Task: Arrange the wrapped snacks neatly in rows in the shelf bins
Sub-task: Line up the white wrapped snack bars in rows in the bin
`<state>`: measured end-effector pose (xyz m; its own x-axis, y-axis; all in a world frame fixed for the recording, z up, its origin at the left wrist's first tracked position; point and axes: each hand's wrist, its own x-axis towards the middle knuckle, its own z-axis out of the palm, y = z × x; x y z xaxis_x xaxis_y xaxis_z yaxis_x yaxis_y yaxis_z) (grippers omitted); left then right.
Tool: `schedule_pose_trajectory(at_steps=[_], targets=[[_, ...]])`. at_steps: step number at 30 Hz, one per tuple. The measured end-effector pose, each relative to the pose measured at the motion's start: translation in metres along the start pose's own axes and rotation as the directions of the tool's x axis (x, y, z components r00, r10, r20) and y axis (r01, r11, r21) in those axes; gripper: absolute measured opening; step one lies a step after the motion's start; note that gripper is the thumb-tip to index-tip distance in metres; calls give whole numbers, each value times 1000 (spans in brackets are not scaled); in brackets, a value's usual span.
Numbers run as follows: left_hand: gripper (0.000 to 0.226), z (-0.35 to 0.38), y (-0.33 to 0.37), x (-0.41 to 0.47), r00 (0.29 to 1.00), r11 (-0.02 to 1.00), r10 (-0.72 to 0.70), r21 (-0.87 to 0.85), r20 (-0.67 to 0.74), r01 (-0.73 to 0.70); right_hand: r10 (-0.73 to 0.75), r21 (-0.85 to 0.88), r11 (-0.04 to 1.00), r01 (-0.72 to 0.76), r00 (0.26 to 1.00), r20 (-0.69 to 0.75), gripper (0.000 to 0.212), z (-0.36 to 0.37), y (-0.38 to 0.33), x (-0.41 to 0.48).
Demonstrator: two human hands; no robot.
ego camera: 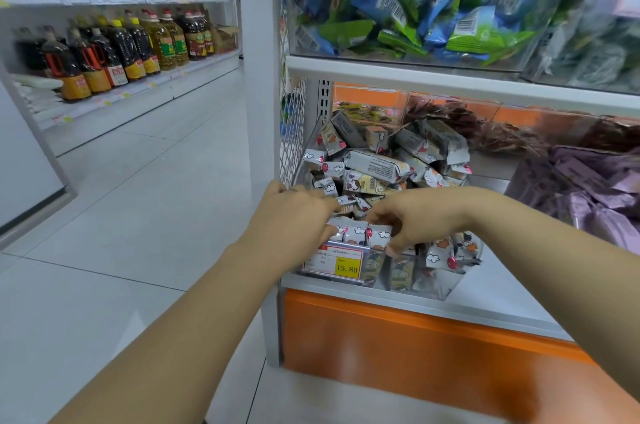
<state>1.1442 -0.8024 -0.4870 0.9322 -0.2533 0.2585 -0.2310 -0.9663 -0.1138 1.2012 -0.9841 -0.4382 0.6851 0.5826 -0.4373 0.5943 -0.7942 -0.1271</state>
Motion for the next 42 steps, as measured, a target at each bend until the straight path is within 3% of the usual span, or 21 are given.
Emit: schedule_pose_trajectory(at_steps=[3,7,9,12,15,20,23,27,32,42], targets=[[31,-1,-1,1,998,997,40,67,-48,-37,12,30,999,-13,1000,23,53,-1,3,0],[38,0,10,7,994,955,76,-292,75,-51,-19,151,989,13,999,38,37,0,5,0],[38,3,11,9,989,924,73,-383,125,-20,-30,166,986,24,999,36,29,0,4,1],[35,6,8,12,981,929,83,-369,178,-11,-23,152,988,17,999,41,28,0,4,4],[31,7,5,14,972,920,82,-392,219,11,-5,351,936,-13,999,51,26,4,7,6],[28,1,5,18,960,888,90,-457,266,43,-28,453,890,57,997,-71,24,11,14,3],[33,-2,12,23,971,884,90,-466,223,25,-32,394,915,80,991,-128,29,14,12,0],[38,0,24,28,966,870,56,-487,253,77,-52,271,958,92,987,-150,15,13,7,-3],[34,8,30,32,976,796,75,-602,205,66,-36,329,936,125,964,-265,20,21,12,-2],[24,22,32,35,962,878,72,-475,262,63,-43,409,881,236,902,-429,25,26,20,-19]])
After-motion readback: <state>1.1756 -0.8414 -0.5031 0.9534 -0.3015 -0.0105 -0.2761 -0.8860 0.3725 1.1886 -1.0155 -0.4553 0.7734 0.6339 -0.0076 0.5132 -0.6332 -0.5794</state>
